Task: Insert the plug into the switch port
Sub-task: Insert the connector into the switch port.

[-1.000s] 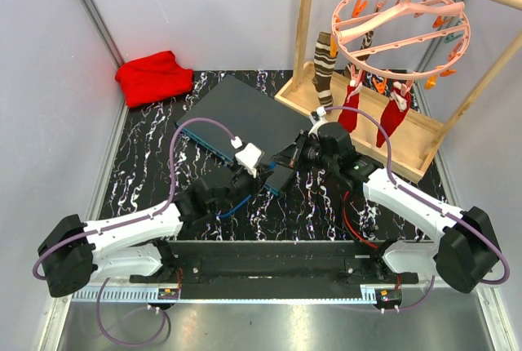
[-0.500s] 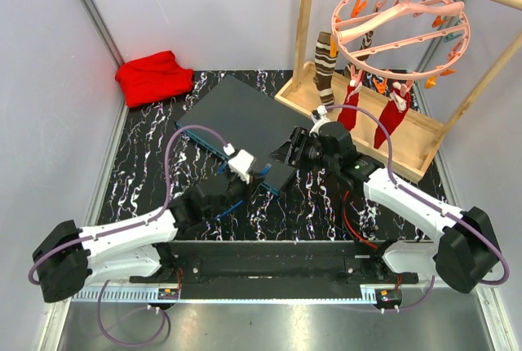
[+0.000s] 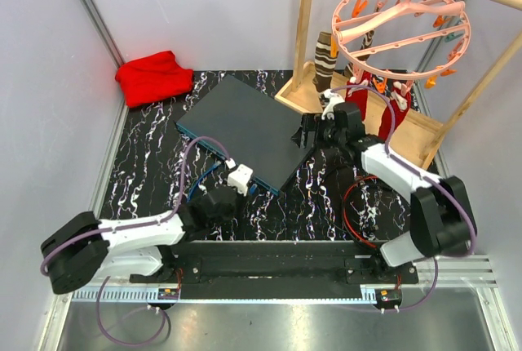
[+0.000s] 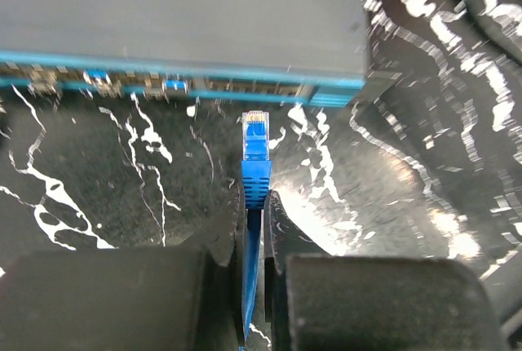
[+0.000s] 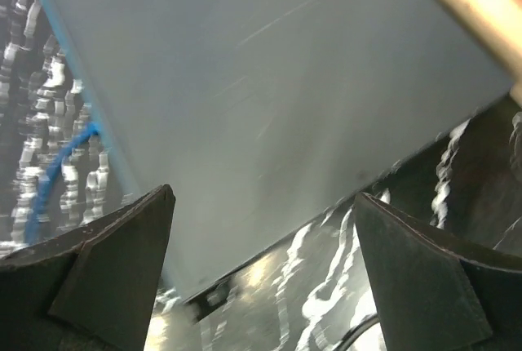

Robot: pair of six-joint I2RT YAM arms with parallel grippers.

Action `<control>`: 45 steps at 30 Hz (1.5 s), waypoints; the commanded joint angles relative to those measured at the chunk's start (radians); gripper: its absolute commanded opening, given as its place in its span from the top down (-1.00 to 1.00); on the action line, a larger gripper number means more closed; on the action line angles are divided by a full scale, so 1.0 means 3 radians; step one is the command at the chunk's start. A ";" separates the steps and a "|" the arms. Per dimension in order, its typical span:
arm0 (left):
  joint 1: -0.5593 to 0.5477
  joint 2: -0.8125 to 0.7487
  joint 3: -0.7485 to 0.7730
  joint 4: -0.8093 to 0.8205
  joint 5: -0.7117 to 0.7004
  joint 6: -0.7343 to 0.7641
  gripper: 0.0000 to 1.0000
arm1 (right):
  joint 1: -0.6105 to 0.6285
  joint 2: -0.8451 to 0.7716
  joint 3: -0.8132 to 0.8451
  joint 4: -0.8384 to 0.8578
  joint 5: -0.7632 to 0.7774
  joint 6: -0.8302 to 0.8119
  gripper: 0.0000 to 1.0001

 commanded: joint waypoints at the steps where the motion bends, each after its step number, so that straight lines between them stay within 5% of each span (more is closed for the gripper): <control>1: -0.0008 0.0244 -0.0065 0.0398 -0.0142 -0.0055 1.00 | -0.0111 0.0317 0.0213 0.0357 -0.0246 -0.0534 -0.99; 15: 0.0140 0.0955 0.0124 0.0664 -0.0096 -0.0152 1.00 | -0.0285 0.0946 0.0499 0.0563 -0.0538 -0.0754 -1.00; 45: 0.0350 0.1283 0.0646 0.0450 0.0349 0.0282 1.00 | -0.0331 0.1351 0.0719 0.0389 -0.0814 -0.0974 -1.00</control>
